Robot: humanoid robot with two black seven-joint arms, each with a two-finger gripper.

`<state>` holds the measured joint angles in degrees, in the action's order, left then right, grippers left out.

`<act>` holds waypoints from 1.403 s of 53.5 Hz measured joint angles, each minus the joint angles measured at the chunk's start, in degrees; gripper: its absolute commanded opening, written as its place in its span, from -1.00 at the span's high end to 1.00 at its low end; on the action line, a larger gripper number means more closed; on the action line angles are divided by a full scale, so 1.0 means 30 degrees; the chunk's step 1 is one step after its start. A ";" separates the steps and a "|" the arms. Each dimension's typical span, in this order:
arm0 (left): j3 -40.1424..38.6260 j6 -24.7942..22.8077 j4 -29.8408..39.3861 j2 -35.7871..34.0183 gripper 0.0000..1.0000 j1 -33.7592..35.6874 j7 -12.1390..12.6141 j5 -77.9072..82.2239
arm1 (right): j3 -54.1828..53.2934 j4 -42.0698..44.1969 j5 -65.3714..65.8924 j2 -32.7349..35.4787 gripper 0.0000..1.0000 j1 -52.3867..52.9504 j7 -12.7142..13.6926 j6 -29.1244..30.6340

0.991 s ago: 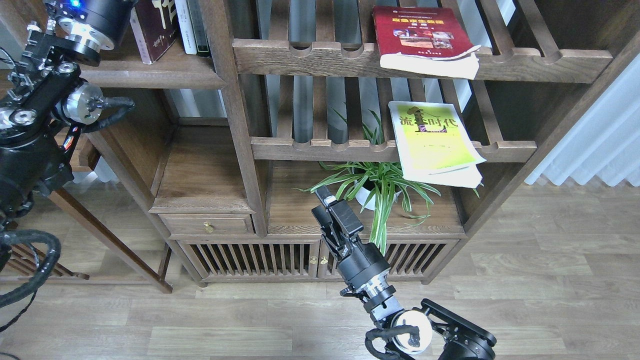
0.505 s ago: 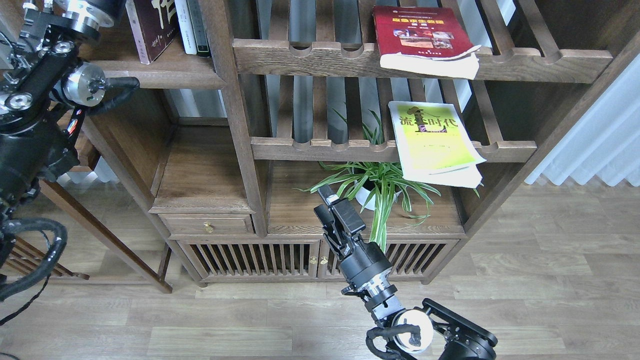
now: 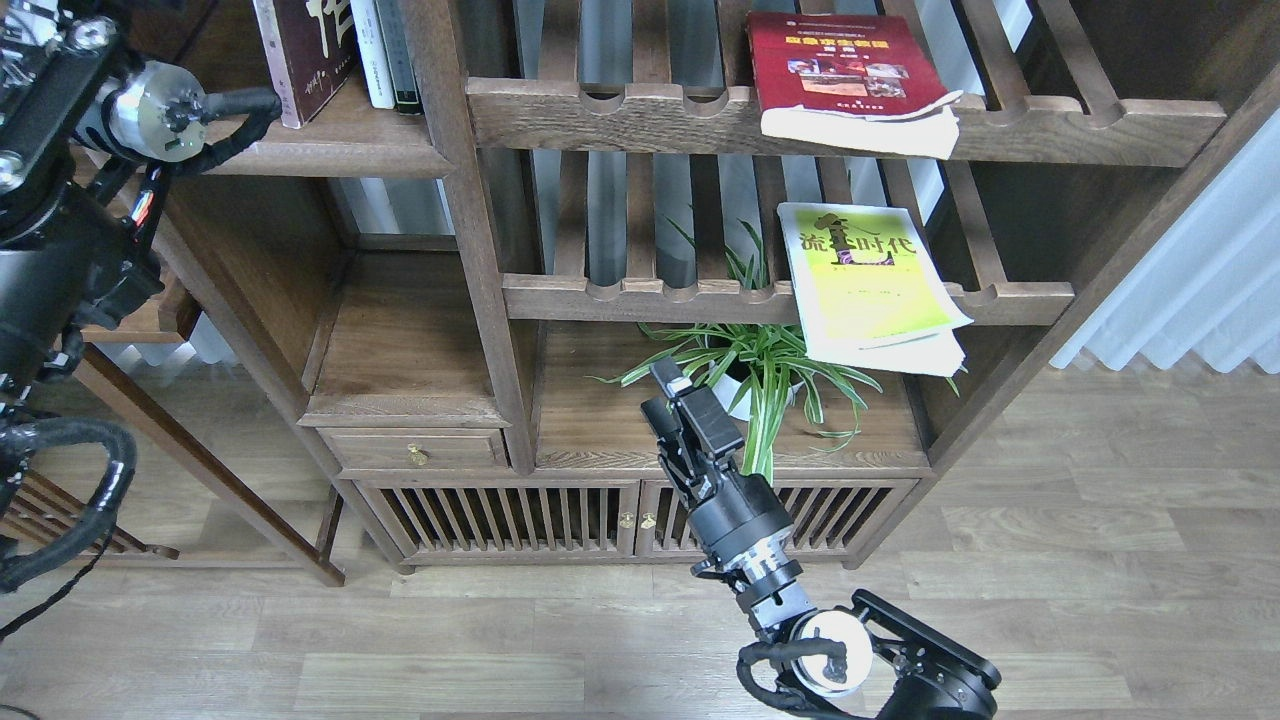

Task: Organize books on shelf
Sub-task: 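Withdraw the left arm down and move the right gripper toward the yellow book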

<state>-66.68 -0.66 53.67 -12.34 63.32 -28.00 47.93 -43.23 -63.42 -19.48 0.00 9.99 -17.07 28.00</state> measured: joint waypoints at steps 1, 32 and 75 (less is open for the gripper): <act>-0.0020 0.0115 0.0225 0.0005 0.46 -0.0081 0.0000 -0.0115 | -0.0029 -0.0004 -0.0008 0.0000 -0.78 0.0004 0.0003 0.0000; -0.2753 0.0501 0.5726 0.0097 -0.75 -0.1900 0.0000 -0.1812 | -0.1197 -0.1108 -0.0509 0.0000 -0.79 0.0183 -0.0004 0.0000; -0.5015 -0.5519 0.7223 0.2750 -1.00 -0.5826 0.0000 -1.0464 | -0.3280 -0.1738 -0.2004 0.0000 -0.96 -0.0044 -0.0025 0.0000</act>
<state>-81.72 -17.22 75.34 -4.09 45.85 -28.00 16.54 -53.07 -68.63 -25.49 0.00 9.85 -17.14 28.00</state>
